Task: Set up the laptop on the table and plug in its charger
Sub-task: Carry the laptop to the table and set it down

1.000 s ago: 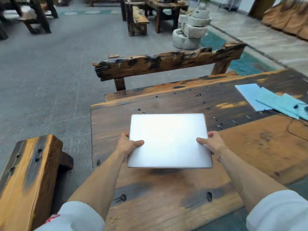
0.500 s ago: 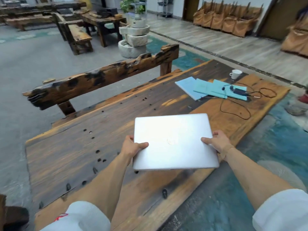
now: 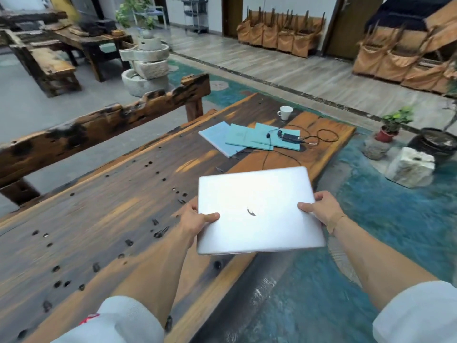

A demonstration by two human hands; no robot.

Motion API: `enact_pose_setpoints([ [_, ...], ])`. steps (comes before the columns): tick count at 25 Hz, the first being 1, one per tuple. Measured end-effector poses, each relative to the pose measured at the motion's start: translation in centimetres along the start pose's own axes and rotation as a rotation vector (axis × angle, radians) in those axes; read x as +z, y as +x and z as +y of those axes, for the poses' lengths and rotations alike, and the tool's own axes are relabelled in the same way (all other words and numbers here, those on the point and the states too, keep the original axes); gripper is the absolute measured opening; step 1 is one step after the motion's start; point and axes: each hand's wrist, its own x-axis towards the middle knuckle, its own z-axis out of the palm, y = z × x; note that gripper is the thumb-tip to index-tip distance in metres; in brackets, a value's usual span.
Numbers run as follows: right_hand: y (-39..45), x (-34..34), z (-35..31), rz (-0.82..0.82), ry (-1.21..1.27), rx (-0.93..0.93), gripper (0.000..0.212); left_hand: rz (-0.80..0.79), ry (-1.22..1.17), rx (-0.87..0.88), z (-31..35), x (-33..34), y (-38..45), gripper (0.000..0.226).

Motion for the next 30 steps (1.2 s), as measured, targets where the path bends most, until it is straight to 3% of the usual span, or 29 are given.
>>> enact_pose_setpoints([
  [5, 3.8, -3.5, 1.2, 0.060, -0.011, 0.041, 0.042, -0.082, 0.048, -0.054, 1.4, 5.3, 3.3, 0.072],
  [17, 17.7, -2.2, -2.3, 0.035, -0.075, 0.103, 0.043, -0.106, -0.010, -0.157, 3.8, 10.8, 15.8, 0.066],
  [20, 21.7, 0.4, -4.6, -0.029, -0.118, 0.105, 0.048, -0.054, -0.039, -0.191, 4.2, 10.2, 18.6, 0.059],
  [30, 29.6, 11.9, -10.9, -0.263, -0.281, 0.045, 0.050, 0.239, -0.113, -0.303, 1.7, 4.0, 21.9, 0.071],
])
